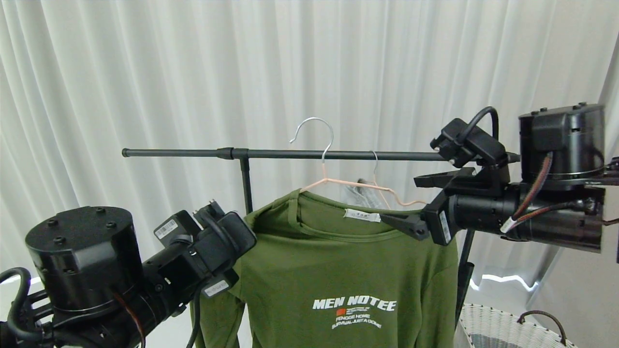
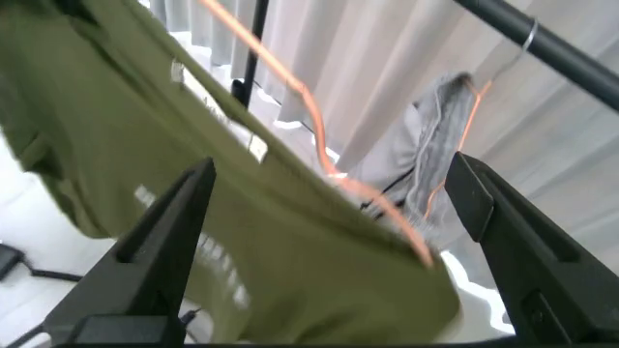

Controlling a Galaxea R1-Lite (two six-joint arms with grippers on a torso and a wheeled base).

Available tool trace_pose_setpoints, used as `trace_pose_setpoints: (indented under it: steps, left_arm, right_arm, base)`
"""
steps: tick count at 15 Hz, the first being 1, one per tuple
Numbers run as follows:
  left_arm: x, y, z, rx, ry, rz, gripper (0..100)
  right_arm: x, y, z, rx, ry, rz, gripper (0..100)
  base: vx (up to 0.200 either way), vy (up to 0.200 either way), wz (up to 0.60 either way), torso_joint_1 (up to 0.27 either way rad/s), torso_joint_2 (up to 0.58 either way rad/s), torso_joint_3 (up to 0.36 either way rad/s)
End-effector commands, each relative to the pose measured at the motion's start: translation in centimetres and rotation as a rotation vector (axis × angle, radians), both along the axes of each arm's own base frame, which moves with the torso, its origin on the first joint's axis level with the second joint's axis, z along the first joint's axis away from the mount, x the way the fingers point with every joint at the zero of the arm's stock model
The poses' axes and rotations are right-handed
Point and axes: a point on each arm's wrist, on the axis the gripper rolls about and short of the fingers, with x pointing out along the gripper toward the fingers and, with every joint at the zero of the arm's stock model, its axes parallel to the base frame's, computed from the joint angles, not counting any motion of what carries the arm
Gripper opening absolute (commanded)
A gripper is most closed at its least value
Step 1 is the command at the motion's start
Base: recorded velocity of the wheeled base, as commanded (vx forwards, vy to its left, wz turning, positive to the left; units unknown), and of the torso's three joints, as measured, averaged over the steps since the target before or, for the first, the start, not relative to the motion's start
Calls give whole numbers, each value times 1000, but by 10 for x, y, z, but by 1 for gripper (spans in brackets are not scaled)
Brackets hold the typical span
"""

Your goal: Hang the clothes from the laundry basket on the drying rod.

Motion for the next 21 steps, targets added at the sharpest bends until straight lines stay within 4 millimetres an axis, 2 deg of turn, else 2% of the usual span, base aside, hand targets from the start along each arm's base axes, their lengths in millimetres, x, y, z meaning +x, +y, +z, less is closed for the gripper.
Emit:
trace_pose_setpoints:
  steps: [1,6,9,10,20,21]
  left_arm:
    - [-1,-3,0,0,0,-14,0]
    - [-3,-6,1,-4,-5,-29,0]
    - [-2,-6,2,-5,-8,-28,0]
    - [-2,-7,3,-9,-10,-29,0]
    - [0,-7,4,-38,-5,-20,0]
    - [1,-8,6,-50,-7,-18,100]
  right_arm:
    - [14,15,-9,-39,4,-15,100]
    - [26,29,-7,-41,-15,-30,100]
    - [21,33,-7,-42,-12,-11,100]
    - [19,34,-7,-42,-12,-6,0]
    - [9,25,-2,-28,-24,-11,0]
    - [6,22,-3,-30,-22,-11,0]
  base:
    - [0,0,0,0,0,0]
    - [0,0,0,0,0,0]
    - [0,0,0,0,0,0]
    - [0,0,0,0,0,0]
    - [0,0,0,0,0,0]
    - [0,0,0,0,0,0]
